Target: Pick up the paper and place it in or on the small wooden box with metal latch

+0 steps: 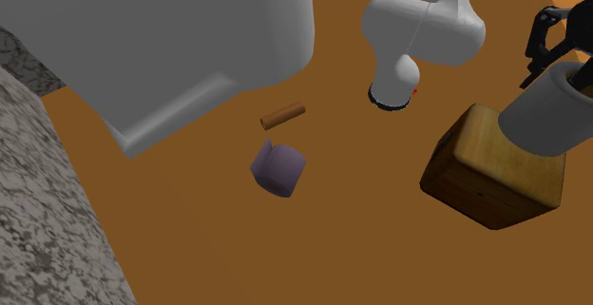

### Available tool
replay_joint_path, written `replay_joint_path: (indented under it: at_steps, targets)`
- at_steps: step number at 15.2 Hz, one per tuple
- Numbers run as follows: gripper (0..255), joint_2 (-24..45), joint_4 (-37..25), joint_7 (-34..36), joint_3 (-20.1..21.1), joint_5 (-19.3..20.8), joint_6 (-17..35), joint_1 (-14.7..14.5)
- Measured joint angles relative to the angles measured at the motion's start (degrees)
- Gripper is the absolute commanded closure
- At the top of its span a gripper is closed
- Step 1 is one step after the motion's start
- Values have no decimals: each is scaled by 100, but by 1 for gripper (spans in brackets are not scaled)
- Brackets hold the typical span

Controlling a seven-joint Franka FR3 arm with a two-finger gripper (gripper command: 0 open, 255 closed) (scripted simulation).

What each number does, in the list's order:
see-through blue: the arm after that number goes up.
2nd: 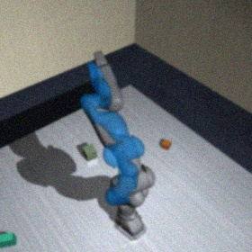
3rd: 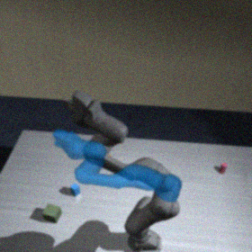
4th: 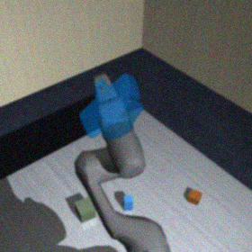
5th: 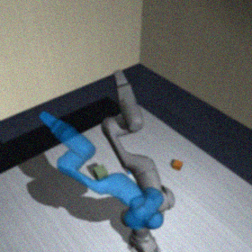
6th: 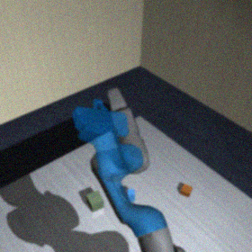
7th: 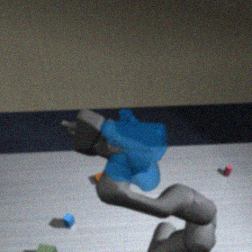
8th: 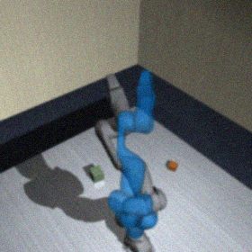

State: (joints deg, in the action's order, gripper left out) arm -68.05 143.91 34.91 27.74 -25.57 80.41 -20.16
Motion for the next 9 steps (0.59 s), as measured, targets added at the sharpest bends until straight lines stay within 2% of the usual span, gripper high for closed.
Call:
replay_joint_path:
  at_steps: [9]
  targets:
    - [255, -257, 714, -43, 272, -270, 453, -143]
